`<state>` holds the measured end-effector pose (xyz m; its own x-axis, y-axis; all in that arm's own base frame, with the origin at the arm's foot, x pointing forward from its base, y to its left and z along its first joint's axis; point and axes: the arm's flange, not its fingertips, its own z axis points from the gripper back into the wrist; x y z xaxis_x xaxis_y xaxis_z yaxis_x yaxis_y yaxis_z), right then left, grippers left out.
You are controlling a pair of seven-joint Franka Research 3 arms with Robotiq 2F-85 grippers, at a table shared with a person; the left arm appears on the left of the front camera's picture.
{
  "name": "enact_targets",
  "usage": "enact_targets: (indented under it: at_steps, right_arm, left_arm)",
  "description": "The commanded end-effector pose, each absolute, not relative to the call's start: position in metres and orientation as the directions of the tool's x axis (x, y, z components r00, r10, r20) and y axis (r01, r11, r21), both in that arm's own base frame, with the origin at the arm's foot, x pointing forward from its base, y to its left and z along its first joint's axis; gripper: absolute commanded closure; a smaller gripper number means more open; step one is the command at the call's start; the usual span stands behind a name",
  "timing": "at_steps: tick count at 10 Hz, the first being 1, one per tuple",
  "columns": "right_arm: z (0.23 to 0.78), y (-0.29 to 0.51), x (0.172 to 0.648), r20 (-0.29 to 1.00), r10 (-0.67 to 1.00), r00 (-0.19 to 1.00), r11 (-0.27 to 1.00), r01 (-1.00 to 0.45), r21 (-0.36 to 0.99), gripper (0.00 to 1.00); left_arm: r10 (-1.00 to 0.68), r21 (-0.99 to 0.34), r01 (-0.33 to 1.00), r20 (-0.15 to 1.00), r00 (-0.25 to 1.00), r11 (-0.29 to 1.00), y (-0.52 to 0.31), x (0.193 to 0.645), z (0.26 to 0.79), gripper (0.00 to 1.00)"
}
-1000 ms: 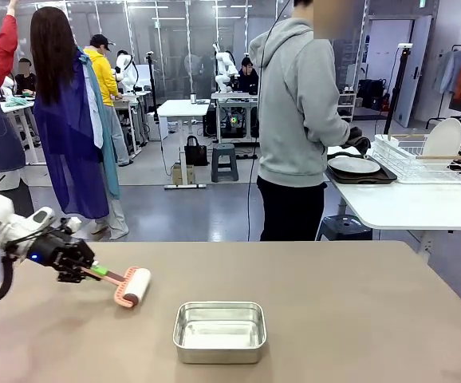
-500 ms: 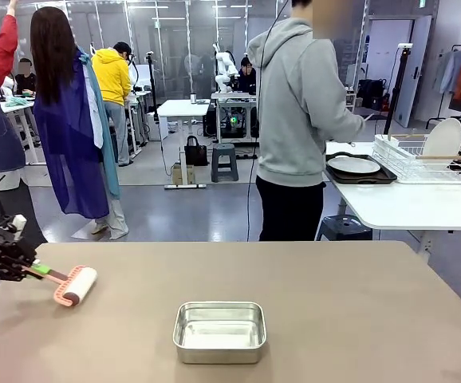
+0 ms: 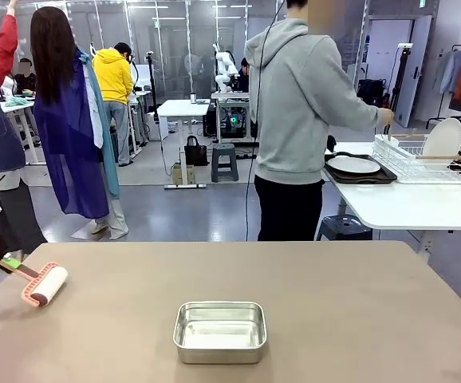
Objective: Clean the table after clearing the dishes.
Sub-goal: When the right (or left) Handle tray is removed, use the right hand (or left hand) to clean the right (or left) side of the table with the Lint Roller.
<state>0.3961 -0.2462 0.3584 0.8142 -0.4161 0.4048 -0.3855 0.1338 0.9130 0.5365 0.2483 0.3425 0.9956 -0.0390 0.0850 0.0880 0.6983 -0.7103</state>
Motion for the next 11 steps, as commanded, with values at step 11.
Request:
enact_targets:
  at_steps: [11]
  right_arm:
    - [0.362, -0.244, 0.395, 0.402, -0.415, 0.816, 0.130, -0.385, 0.914, 0.00]
  left_arm:
    - [-0.015, -0.707, 0.060, 0.069, 0.997, 0.705, 0.217, 0.493, 0.414, 0.80]
